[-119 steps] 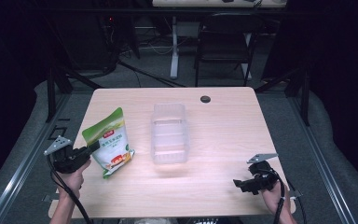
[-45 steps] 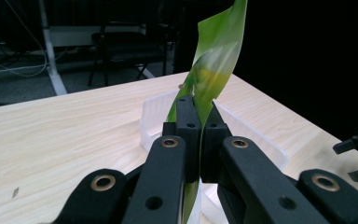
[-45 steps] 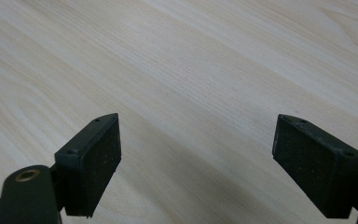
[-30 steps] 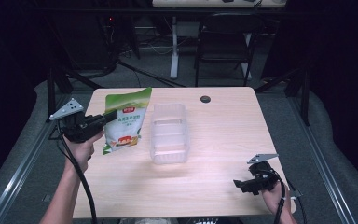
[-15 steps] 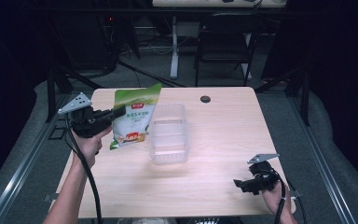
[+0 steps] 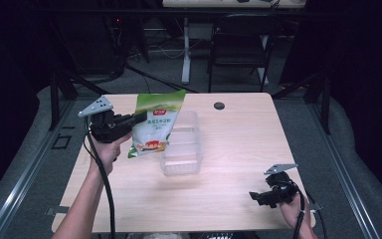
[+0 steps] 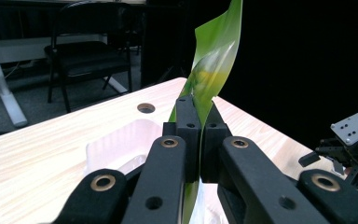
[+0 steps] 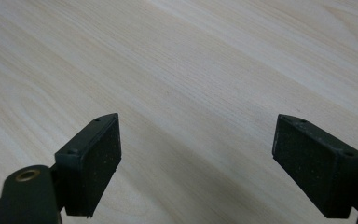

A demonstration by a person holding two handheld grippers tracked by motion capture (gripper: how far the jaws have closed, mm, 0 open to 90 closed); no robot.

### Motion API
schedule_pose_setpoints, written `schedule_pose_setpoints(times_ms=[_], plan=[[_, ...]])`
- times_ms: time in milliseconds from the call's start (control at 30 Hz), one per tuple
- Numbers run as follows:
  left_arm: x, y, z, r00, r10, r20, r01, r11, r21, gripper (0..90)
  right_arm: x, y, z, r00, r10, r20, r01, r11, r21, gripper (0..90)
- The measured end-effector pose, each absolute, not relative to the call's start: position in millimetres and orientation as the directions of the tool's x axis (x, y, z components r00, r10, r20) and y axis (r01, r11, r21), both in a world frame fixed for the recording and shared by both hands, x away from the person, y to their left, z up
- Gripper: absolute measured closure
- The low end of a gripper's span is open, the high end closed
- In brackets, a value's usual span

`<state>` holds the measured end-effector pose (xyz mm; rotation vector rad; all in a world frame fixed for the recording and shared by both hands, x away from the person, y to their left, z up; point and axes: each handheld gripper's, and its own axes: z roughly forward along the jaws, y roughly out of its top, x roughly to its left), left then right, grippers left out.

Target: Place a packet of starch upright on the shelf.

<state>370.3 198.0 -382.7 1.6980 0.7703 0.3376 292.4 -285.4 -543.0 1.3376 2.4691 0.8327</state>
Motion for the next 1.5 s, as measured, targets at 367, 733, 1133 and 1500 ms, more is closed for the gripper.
schedule_pose_setpoints(times_ms=[367,733,1133,1500], plan=[[375.6,179.9,-384.9,0.767,0.616,-0.176,0.307,-0.112,0.945,89.8,291.8,-285.1,-541.9,-0.569,0.819,0.082,0.694,0.424,0.581,14.9],[386.9,158.3,-399.2,0.796,0.576,-0.187,0.324,-0.144,0.935,89.8,293.0,-285.1,-542.1,-0.57,0.817,0.086,0.698,0.427,0.575,14.9],[400.3,146.1,-424.7,0.811,0.541,-0.222,0.348,-0.141,0.927,89.8,293.4,-285.3,-542.9,-0.574,0.814,0.087,0.698,0.432,0.57,15.0],[409.0,134.6,-454.5,0.817,0.527,-0.234,0.383,-0.192,0.904,89.7,293.7,-285.7,-544.1,-0.576,0.811,0.101,0.7,0.426,0.573,15.0]])
